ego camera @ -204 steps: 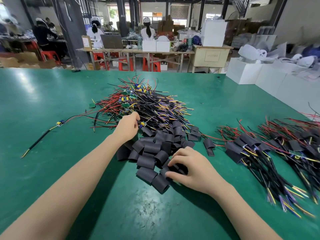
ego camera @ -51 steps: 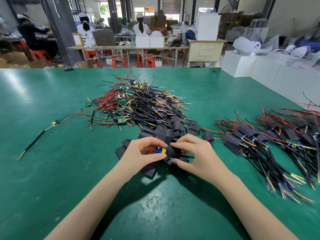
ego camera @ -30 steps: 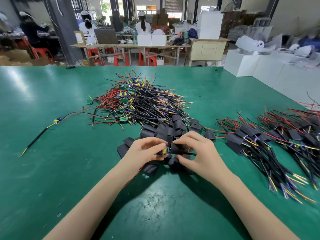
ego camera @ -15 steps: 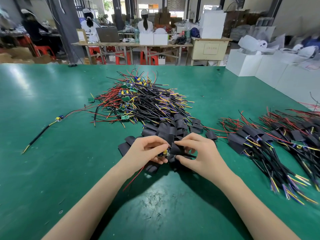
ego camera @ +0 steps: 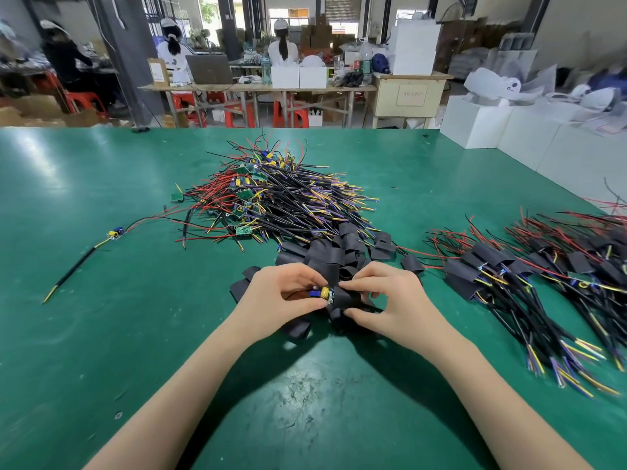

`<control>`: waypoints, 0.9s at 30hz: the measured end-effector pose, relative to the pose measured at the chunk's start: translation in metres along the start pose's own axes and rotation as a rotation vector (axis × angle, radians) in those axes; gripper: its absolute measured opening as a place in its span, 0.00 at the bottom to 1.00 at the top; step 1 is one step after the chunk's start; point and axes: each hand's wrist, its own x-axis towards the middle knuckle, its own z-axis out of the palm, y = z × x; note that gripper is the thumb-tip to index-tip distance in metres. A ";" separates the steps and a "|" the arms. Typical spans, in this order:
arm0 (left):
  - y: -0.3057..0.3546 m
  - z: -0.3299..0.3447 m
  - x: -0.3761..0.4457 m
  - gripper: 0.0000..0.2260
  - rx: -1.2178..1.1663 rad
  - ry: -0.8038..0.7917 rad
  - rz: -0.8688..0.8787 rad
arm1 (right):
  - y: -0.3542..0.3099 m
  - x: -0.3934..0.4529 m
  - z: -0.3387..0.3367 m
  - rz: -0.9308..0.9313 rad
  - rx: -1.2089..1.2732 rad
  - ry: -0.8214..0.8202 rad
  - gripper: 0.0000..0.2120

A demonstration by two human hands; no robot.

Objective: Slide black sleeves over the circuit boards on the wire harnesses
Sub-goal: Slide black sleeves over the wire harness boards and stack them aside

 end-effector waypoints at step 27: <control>0.002 0.003 -0.002 0.09 0.087 0.016 0.018 | -0.006 -0.001 0.004 0.055 0.007 0.006 0.15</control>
